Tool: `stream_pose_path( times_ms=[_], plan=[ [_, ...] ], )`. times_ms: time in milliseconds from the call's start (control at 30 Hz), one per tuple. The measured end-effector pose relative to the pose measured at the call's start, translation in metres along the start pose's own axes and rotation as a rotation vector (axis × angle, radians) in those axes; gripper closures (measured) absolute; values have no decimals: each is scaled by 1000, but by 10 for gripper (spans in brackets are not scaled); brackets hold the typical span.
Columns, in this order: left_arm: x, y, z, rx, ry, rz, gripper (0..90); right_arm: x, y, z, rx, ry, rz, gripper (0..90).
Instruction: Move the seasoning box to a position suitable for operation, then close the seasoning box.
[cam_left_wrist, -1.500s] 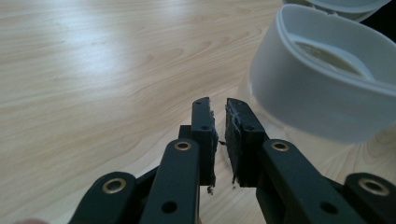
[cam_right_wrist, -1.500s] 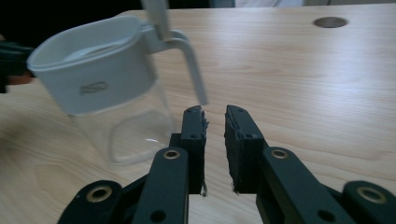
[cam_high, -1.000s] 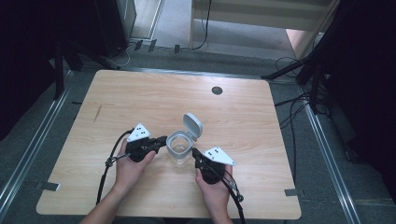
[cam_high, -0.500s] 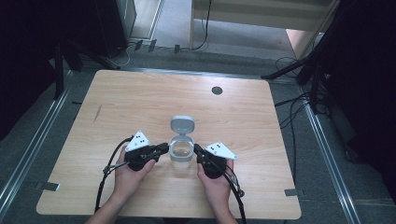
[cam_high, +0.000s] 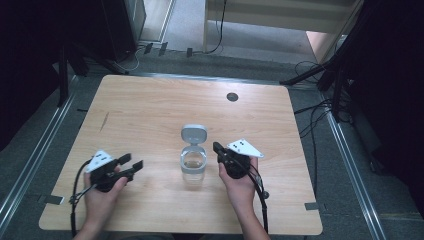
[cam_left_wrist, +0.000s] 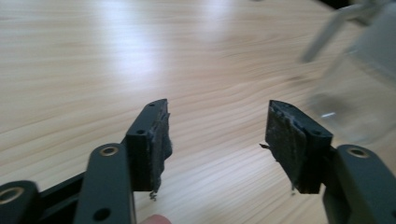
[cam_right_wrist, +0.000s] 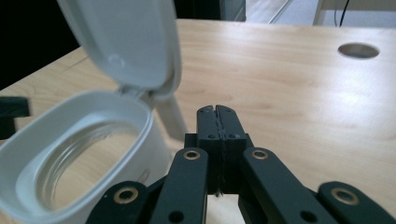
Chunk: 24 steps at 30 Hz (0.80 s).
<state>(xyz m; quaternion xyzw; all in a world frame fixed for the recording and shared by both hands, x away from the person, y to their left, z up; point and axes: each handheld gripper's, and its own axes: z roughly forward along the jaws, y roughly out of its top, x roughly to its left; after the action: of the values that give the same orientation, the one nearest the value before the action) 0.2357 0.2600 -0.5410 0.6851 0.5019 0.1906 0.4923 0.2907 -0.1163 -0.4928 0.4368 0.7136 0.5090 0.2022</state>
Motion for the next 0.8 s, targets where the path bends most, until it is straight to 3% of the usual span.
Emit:
stream_pose_path(
  times_ms=[33,67,267,367,500,800],
  plan=[
    [16,-8,-15,2,85,7,380,-2,4,0,-2,-1,2,900],
    [24,-12,-22,-1,114,-11,369,-3,7,1,-3,2,6,900],
    [54,-24,-59,-41,181,-77,342,-10,27,4,-23,-13,14,900],
    [56,-25,-58,-55,174,-99,332,-10,32,7,-24,-6,19,900],
    [50,-25,-51,-24,185,-49,329,-8,43,17,-12,14,20,900],
    [51,-25,-50,-23,178,-60,334,-7,64,28,-23,71,18,900]
  ],
)
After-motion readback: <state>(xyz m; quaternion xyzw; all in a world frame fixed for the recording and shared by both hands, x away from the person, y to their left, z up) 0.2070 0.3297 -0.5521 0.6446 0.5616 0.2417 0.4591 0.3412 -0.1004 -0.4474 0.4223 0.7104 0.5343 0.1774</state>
